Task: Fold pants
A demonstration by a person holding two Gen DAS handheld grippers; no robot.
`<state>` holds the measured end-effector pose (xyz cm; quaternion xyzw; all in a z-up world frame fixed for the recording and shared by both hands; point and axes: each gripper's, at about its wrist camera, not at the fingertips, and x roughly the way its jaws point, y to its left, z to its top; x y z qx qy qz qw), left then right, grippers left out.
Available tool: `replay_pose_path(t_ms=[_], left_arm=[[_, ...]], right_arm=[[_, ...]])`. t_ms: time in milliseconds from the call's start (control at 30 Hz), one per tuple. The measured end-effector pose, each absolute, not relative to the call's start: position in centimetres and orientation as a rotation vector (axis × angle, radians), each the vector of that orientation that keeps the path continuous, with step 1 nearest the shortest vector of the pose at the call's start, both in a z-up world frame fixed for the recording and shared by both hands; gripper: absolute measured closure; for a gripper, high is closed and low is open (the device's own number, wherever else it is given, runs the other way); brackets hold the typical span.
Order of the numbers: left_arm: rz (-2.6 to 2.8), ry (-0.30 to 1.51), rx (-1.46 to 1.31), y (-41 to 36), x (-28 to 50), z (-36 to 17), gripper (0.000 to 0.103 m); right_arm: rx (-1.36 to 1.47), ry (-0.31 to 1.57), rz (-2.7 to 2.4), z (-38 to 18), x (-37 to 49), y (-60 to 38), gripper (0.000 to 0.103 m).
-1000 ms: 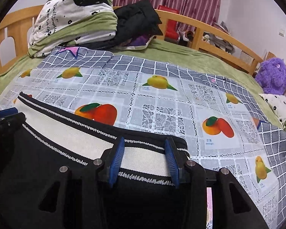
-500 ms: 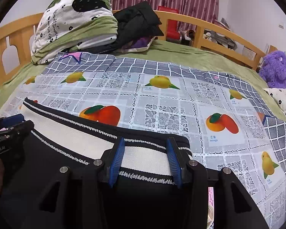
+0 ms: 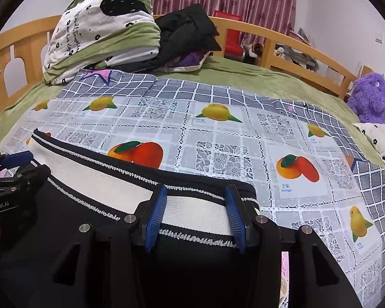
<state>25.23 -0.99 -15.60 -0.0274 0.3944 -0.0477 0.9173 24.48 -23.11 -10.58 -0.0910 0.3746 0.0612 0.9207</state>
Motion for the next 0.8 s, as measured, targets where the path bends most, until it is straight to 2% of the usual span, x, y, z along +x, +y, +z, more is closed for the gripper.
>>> replay_pose_path(t_ms=[300, 433, 533, 600, 667, 800], left_arm=[[-0.092, 0.805, -0.036, -1.3, 25.1, -15.4, 0.038], [-0.073, 0.714, -0.047, -0.8, 24.3, -13.7, 0.040], [-0.050, 0.668, -0.101, 0.9, 24.3, -12.7, 0.040], [-0.045, 0.754, -0.111, 1.7, 25.8, -13.8, 0.040], [-0.039, 0.856, -0.117, 2.4, 27.4, -15.4, 0.036], [-0.048, 0.857, -0.232, 4.5, 27.3, -15.1, 0.036]], right_arm=[[-0.185, 0.766, 0.131, -10.5, 24.4, -23.1, 0.056], [-0.110, 0.793, 0.160, -8.9, 24.2, -23.8, 0.056], [-0.085, 0.720, 0.162, -6.9, 23.3, -24.7, 0.053], [-0.131, 0.769, 0.142, -8.1, 24.0, -24.7, 0.053], [-0.177, 0.802, 0.125, -10.2, 24.8, -24.4, 0.051], [-0.098, 0.822, 0.149, -9.6, 25.3, -25.8, 0.048]])
